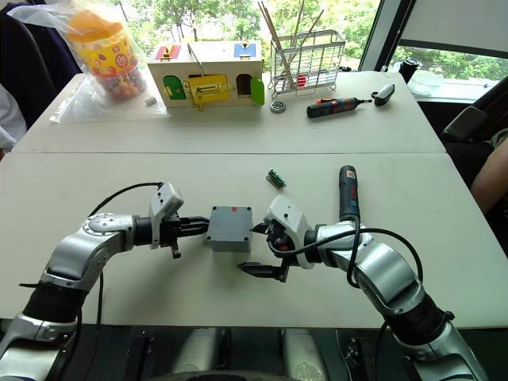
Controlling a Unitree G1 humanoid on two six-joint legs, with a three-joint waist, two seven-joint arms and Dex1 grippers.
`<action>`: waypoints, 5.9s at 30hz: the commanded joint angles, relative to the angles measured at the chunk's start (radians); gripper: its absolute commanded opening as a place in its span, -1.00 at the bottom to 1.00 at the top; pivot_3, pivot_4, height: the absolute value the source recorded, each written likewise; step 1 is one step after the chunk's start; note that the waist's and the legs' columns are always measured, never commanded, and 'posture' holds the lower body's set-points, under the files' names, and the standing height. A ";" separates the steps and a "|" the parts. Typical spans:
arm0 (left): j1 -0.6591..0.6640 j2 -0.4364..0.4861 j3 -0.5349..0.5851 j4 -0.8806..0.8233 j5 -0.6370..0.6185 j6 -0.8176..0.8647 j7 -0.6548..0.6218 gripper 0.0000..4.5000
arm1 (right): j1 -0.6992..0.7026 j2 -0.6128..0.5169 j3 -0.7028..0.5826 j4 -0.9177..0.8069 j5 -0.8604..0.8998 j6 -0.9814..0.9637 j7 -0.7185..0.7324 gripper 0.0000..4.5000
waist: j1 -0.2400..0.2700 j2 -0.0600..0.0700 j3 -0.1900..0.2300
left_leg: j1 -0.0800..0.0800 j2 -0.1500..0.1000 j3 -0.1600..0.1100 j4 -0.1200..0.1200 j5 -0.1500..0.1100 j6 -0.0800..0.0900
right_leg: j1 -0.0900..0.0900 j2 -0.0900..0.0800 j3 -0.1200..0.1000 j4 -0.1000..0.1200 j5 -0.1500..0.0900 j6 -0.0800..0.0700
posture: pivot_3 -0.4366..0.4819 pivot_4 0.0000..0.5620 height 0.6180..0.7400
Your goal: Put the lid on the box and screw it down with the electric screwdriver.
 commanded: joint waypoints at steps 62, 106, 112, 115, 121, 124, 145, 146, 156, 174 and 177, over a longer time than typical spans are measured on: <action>-0.129 0.043 0.020 -0.085 -0.071 0.034 -0.012 -0.80 | -0.439 0.289 -0.214 1.095 -0.245 -0.645 -0.021 -0.96 | -0.054 0.000 0.000 | 0.000 0.002 0.001 -0.001 0.004 -0.007 | -0.002 0.000 0.001 0.002 0.000 0.000 | -0.05 -0.47 0.94; -0.052 0.212 0.058 -0.174 -0.155 0.073 -0.131 -0.80 | -0.063 0.213 -0.150 0.224 0.023 -0.195 -0.044 -0.96 | -0.029 0.000 0.000 | 0.001 0.000 0.001 -0.002 0.001 -0.003 | -0.001 0.001 0.001 0.002 0.000 0.000 | -0.05 -0.47 0.94; -0.054 0.201 0.052 -0.173 -0.153 0.073 -0.123 -0.80 | -0.061 0.201 -0.164 0.219 0.039 -0.186 -0.047 -0.96 | -0.028 0.000 0.000 | 0.001 0.000 0.001 -0.002 0.001 -0.003 | -0.001 0.000 0.000 0.002 0.000 0.000 | -0.05 -0.47 0.94; -0.058 0.197 0.049 -0.171 -0.151 0.072 -0.122 -0.80 | -0.058 0.196 -0.160 0.221 0.037 -0.188 -0.048 -0.96 | -0.028 0.000 0.000 | 0.001 0.000 0.001 -0.002 0.001 -0.003 | -0.001 0.000 0.001 0.002 0.000 0.000 | -0.05 -0.47 0.94; -0.062 0.195 0.047 -0.165 -0.147 0.069 -0.122 -0.80 | -0.056 0.194 -0.158 0.236 0.031 -0.199 -0.050 -0.96 | -0.029 0.000 0.000 | 0.001 0.001 0.001 -0.002 0.001 -0.003 | -0.001 0.001 0.001 0.002 0.000 0.000 | -0.05 -0.47 0.94; -0.064 0.192 0.046 -0.166 -0.145 0.070 -0.121 -0.80 | -0.054 0.187 -0.146 0.252 0.017 -0.210 -0.045 -0.96 | -0.028 0.000 0.000 | 0.001 0.000 0.001 -0.002 0.001 -0.003 | -0.001 0.000 0.001 0.002 0.000 0.000 | -0.05 -0.47 0.94; -0.116 0.128 0.057 -0.179 -0.193 0.091 -0.117 -0.80 | -0.071 0.140 -0.267 0.194 0.093 -0.138 -0.075 0.97 | -0.026 0.000 0.000 | 0.001 0.000 0.001 -0.002 0.001 -0.003 | -0.001 0.000 0.001 0.002 0.000 0.000 | -0.05 -0.47 0.94; -0.127 0.121 0.050 -0.185 -0.197 0.091 -0.120 -0.80 | -0.085 0.122 -0.326 0.171 0.139 -0.087 -0.088 0.97 | -0.025 0.000 0.000 | 0.000 0.001 0.000 -0.002 0.001 -0.003 | -0.001 0.000 0.001 0.002 0.000 0.000 | -0.05 -0.47 0.94; -0.205 0.049 -0.082 -0.259 -0.159 0.000 -0.173 -0.80 | -0.329 -0.407 -0.389 0.402 0.171 0.442 -0.085 0.97 | -0.022 0.000 0.000 | 0.000 0.000 0.002 -0.002 0.001 -0.002 | 0.000 0.000 0.001 0.000 0.000 0.000 | -0.05 -0.47 0.94; -0.186 0.020 -0.095 -0.325 -0.132 -0.028 -0.110 -0.80 | -0.622 -0.323 0.016 0.894 0.171 0.678 -0.005 0.97 | -0.023 0.000 0.000 | -0.001 0.000 0.003 -0.001 0.000 -0.001 | -0.001 0.000 0.003 -0.001 0.000 0.000 | -0.05 -0.47 0.94; -0.153 0.017 -0.087 -0.324 -0.128 -0.024 -0.079 -0.80 | -0.640 -0.289 0.113 0.918 0.131 0.623 0.029 0.97 | -0.026 0.000 0.000 | 0.000 0.000 0.002 -0.001 0.000 -0.001 | -0.001 0.001 0.002 -0.001 0.000 0.000 | -0.05 -0.47 0.94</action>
